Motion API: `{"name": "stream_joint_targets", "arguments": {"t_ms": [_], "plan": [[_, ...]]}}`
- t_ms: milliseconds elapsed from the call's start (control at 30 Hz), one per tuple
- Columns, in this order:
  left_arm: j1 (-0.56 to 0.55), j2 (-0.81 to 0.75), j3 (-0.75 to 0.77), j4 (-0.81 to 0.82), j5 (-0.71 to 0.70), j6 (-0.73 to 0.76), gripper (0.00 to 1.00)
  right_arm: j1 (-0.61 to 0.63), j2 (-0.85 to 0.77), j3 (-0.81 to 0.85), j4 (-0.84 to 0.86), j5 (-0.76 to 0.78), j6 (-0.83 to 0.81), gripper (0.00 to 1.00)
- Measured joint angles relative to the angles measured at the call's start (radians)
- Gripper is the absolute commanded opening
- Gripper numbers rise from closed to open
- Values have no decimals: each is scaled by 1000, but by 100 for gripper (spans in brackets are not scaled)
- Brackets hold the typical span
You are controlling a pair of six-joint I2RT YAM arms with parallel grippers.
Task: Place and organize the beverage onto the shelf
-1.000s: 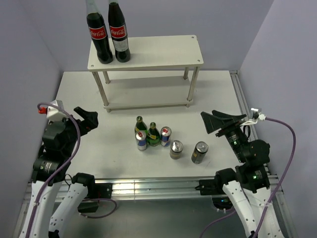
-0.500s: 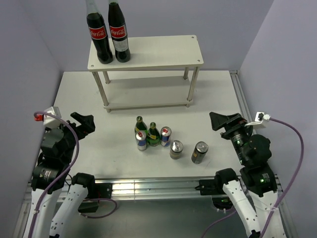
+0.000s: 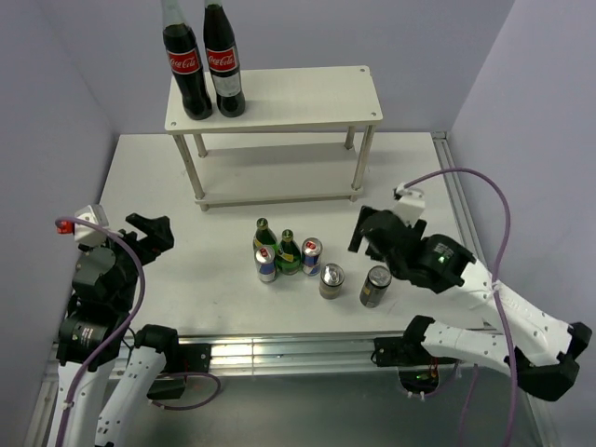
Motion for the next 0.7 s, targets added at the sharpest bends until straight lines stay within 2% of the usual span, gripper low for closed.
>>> {"name": "stream_joint_targets", "arguments": {"t_ms": [100, 300, 500, 700], "plan": [[0, -6, 0, 0, -3, 0, 95, 127, -19, -15, -90, 70, 110, 100], [2, -18, -2, 0, -8, 0, 95, 162, -230, -89, -227, 123, 286, 98], [3, -18, -3, 0, -8, 0, 95, 326, -154, -90, -309, 117, 481, 98], [5, -29, -6, 0, -8, 0, 96, 571, -49, -150, -309, 91, 713, 98]]}}
